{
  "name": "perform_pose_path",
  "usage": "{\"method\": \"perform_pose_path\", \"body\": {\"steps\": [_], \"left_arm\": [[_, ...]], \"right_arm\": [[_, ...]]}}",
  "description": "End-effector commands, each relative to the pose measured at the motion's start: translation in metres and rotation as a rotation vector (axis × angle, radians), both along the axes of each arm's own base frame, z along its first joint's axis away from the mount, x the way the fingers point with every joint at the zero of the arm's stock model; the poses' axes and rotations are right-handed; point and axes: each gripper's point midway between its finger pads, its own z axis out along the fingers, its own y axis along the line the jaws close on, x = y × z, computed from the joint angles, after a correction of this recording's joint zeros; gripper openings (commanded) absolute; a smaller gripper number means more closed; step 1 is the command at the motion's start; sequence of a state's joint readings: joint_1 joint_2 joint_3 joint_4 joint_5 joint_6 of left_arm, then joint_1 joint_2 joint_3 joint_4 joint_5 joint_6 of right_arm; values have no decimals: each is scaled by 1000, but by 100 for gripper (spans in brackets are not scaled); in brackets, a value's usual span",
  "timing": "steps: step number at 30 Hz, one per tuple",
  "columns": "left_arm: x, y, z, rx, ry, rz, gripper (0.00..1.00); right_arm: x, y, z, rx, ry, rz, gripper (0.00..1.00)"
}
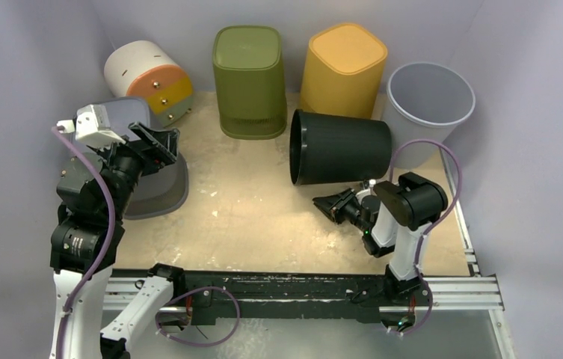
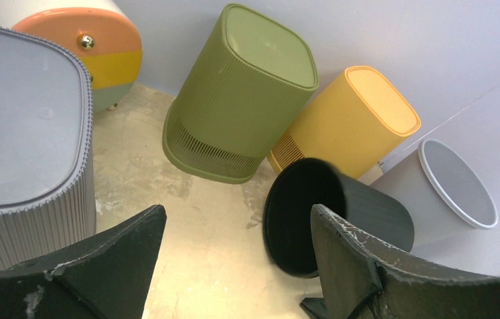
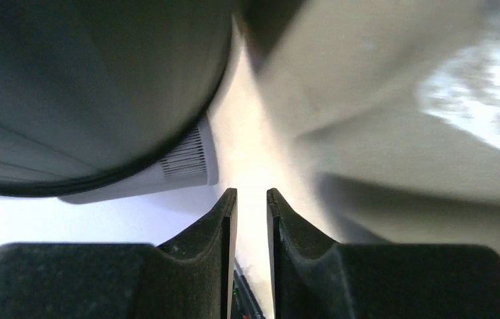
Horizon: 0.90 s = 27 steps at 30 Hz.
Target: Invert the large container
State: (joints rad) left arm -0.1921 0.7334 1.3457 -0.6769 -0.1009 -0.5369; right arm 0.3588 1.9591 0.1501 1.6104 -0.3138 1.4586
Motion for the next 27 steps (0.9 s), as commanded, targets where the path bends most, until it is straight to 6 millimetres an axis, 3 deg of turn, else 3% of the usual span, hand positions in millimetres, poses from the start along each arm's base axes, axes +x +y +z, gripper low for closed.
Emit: {"method": "perform_pose_path", "body": {"steps": [1, 6, 9, 10, 13, 17, 21, 25, 27], "left_arm": [[-1, -1, 1, 16, -19, -13, 78], [2, -13, -11, 20, 7, -79, 77], [4, -22, -18, 23, 25, -127, 77], [6, -26, -19, 16, 23, -148, 77], [12, -42, -26, -30, 28, -216, 78], [20, -61, -16, -135, -49, -298, 78], [36, -82, -15, -229, -89, -388, 78], [50, -108, -36, -258, -51, -440, 78], [52, -133, -55, -208, 9, -452, 78]], "right_arm": [[9, 4, 123, 154, -464, 8, 26], [16, 4, 161, 28, -556, 5, 31], [25, 0, 188, -150, -572, -17, 44], [29, -6, 208, -197, -610, -50, 48], [26, -22, 229, -301, -617, -99, 61], [19, -29, 241, -334, -627, -112, 70], [29, -45, 250, -464, -615, -167, 82], [42, -55, 243, -599, -544, -170, 86], [44, -55, 239, -610, -532, -169, 86]]}}
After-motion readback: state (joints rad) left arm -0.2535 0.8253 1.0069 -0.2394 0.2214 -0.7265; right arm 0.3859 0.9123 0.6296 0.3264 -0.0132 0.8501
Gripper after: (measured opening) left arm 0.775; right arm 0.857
